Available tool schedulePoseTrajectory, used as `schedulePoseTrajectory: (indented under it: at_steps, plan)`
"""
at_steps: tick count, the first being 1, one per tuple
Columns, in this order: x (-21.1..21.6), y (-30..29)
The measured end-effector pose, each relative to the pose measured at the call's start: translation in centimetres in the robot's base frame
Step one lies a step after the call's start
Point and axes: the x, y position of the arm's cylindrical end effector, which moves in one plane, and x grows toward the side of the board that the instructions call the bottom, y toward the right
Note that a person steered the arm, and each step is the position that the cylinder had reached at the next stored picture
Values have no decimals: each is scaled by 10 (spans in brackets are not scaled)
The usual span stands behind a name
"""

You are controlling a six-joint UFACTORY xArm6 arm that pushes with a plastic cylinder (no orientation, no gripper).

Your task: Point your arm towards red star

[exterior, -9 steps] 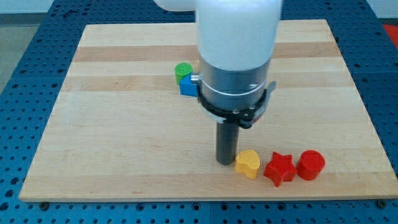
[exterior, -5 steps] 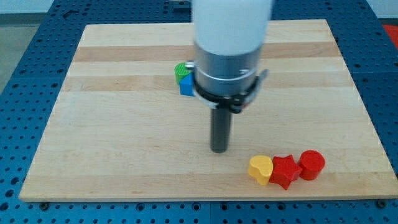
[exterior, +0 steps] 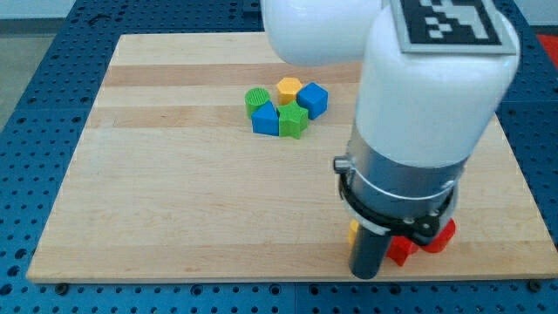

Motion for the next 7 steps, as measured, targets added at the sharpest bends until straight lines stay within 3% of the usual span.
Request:
schedulePoseTrajectory:
  at_steps: [2, 7]
  plan:
    - [0, 35]
    - [-1, 42]
